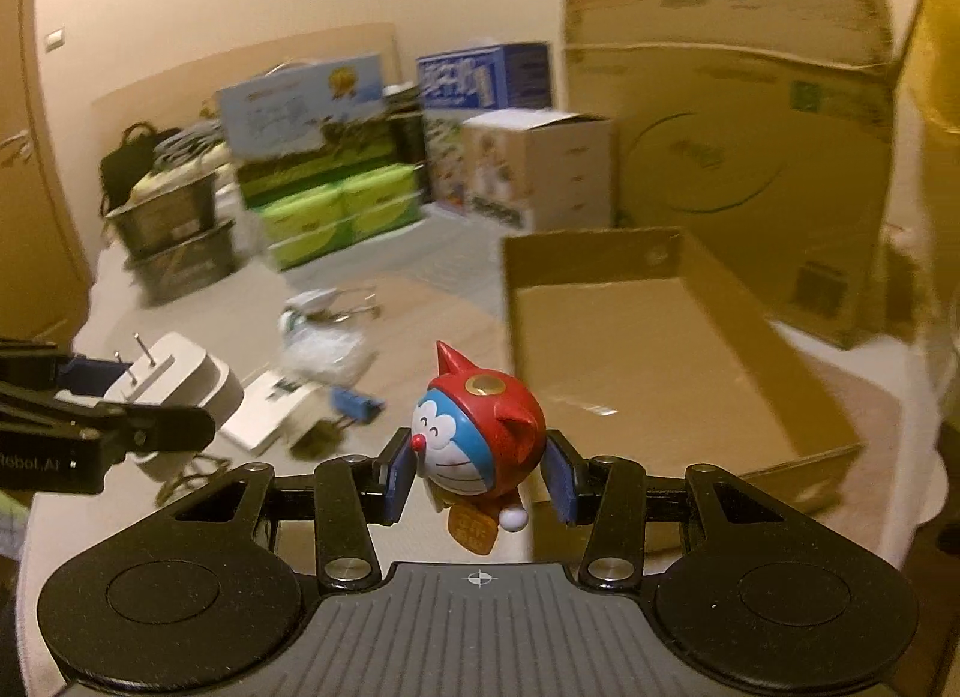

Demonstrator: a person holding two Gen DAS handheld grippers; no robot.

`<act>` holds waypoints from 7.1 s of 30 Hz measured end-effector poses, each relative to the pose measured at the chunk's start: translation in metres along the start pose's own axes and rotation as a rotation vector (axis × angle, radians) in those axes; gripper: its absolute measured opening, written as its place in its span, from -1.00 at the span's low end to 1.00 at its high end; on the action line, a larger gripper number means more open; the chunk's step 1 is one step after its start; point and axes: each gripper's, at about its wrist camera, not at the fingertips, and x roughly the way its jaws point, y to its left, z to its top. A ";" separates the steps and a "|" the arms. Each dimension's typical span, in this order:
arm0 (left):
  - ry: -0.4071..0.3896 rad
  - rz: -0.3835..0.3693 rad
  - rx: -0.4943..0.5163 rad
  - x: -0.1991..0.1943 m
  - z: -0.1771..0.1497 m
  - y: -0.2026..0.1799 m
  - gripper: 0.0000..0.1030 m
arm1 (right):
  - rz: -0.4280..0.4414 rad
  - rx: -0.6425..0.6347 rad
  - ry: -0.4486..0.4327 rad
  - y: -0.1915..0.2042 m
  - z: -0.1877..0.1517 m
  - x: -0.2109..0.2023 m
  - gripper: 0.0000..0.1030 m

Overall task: Organize rigid objects
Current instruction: 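Carry the white plug with the left gripper while the right carries Doraemon to the box, then release Doraemon into the box with the right gripper while the left releases the plug there, then withdraw both grippers from the box back toward the table items, then grasp the coiled metal wire spiral with the left gripper, then grasp the round cream plug with the right gripper, then carry the wire spiral with the left gripper while the right carries the round plug to the box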

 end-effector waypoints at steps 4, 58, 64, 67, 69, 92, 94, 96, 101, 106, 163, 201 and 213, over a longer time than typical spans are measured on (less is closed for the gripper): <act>0.000 -0.019 0.030 0.016 0.014 -0.025 0.19 | -0.039 0.026 -0.014 -0.033 0.008 -0.007 -0.12; 0.019 -0.019 -0.035 0.109 0.047 -0.071 0.45 | -0.118 0.071 0.065 -0.143 0.034 0.053 0.02; 0.007 -0.008 -0.048 0.096 0.044 -0.063 0.45 | -0.127 0.075 0.042 -0.139 0.036 0.044 0.44; -0.001 -0.001 -0.058 0.087 0.042 -0.059 0.45 | -0.131 0.079 0.041 -0.136 0.035 0.038 0.44; -0.008 0.006 -0.055 0.080 0.040 -0.056 0.45 | -0.130 0.093 0.040 -0.134 0.034 0.034 0.44; -0.061 0.115 -0.065 -0.011 -0.004 -0.007 0.45 | -0.030 0.151 0.025 -0.048 -0.006 -0.025 0.44; -0.062 0.129 -0.071 -0.019 -0.012 0.000 0.46 | -0.016 0.144 0.029 -0.039 -0.009 -0.026 0.44; -0.061 0.142 -0.073 -0.026 -0.019 0.007 0.47 | -0.003 0.136 0.033 -0.030 -0.013 -0.028 0.44; -0.046 0.176 -0.085 -0.040 -0.039 0.024 0.48 | 0.021 0.117 0.045 -0.011 -0.019 -0.028 0.44; -0.026 0.211 -0.104 -0.048 -0.057 0.042 0.48 | 0.051 0.094 0.061 0.005 -0.024 -0.025 0.44; 0.146 -0.070 0.073 0.065 -0.072 0.129 -0.49 | 0.130 -0.048 0.230 0.072 -0.035 0.124 0.44; 0.065 0.076 -0.121 0.048 -0.057 0.141 -0.52 | 0.246 -0.424 0.150 0.122 -0.019 0.171 -0.09; 0.057 0.084 -0.131 0.025 -0.056 0.111 -0.52 | 0.196 -0.162 0.162 0.087 -0.026 0.109 -0.09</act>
